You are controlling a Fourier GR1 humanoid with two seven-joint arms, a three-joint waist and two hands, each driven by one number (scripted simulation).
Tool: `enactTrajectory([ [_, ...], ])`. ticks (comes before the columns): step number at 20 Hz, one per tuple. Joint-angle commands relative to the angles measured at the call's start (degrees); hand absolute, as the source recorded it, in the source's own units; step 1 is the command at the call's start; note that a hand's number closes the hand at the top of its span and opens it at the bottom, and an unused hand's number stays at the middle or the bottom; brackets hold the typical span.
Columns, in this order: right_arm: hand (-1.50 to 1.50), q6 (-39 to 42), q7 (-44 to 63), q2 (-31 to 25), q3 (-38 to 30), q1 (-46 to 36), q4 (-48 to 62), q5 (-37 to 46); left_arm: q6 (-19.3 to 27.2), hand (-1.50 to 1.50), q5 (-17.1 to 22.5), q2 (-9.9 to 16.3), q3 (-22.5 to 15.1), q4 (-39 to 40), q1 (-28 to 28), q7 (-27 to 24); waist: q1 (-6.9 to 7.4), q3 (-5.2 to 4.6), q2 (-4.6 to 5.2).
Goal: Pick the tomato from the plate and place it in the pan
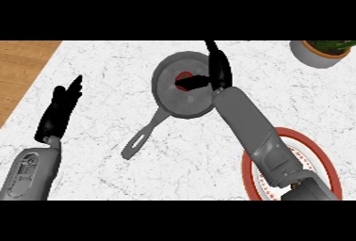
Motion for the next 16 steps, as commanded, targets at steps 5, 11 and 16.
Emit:
enactTrajectory([
  [5, -1.5, -6.7, -3.9, 0.0, -3.0, -2.6, 2.2, -8.2, 0.5, 0.0, 0.3, 0.9, 1.6, 1.4, -0.2, -0.4, -2.1, -0.11, -0.9],
  [11, -1.5, -4.4, -9.9, -0.9, -8.0, -0.9, 4.6, -8.9, 2.2, 0.0, 1.0, 1.6, 4.5, 2.1, 4.0, -1.0, -8.16, -0.15, -2.12],
  [16, -1.5, 5.6, -10.9, -8.7, -10.2, 2.4, 2.8, -10.8, -0.2, 0.0, 2.9, 4.0, 6.4, -1.8, 8.4, -0.7, -9.57, -0.16, -2.83],
])
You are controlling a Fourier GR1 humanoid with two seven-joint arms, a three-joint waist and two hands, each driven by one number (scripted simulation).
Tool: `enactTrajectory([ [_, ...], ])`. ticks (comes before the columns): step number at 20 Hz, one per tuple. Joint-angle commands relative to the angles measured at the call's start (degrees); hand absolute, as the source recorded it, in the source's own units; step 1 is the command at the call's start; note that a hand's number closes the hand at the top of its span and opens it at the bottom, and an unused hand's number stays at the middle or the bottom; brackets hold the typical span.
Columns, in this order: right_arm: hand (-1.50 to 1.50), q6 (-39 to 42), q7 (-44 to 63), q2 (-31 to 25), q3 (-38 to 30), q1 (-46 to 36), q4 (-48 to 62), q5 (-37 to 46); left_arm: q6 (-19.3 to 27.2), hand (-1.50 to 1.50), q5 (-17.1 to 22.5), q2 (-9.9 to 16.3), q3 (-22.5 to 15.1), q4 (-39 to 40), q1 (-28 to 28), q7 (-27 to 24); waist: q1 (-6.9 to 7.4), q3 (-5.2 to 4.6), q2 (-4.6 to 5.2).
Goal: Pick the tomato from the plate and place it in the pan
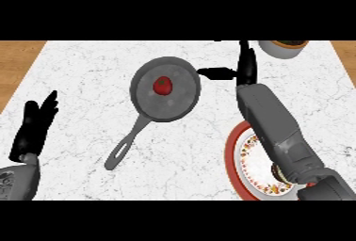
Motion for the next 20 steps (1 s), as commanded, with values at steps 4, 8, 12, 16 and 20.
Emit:
enactTrajectory([
  [4, -1.5, 12.4, -3.0, -7.6, -0.7, 8.2, -5.2, -1.2, -0.5, 0.0, 0.9, 1.2, 1.7, -2.0, 1.7, 2.3, -2.66, -0.04, -0.84],
  [8, -1.5, 17.8, -1.1, -11.7, -1.0, 10.9, -8.1, -1.3, -2.0, 0.0, 1.9, 2.5, 3.2, -1.0, 3.0, 0.1, -2.46, -0.06, -0.77],
  [12, -1.5, 23.4, -1.7, -15.8, -0.6, 17.3, -13.2, -1.4, -0.7, 0.0, 1.0, 0.9, 2.4, -0.9, 3.0, -0.7, -2.96, -0.07, -0.86],
  [16, -1.5, 27.4, -0.6, -20.8, -1.7, 19.1, -16.7, -1.4, -1.8, 0.0, 1.2, 2.4, 3.2, -0.4, 1.8, 0.0, -2.7, -0.06, -0.74],
  [20, -1.5, 30.1, 0.3, -22.7, -2.7, 24.8, -22.6, -1.7, 0.1, 0.0, 0.2, -0.6, 1.5, -3.6, 3.0, 1.8, -2.68, -0.06, -0.8],
])
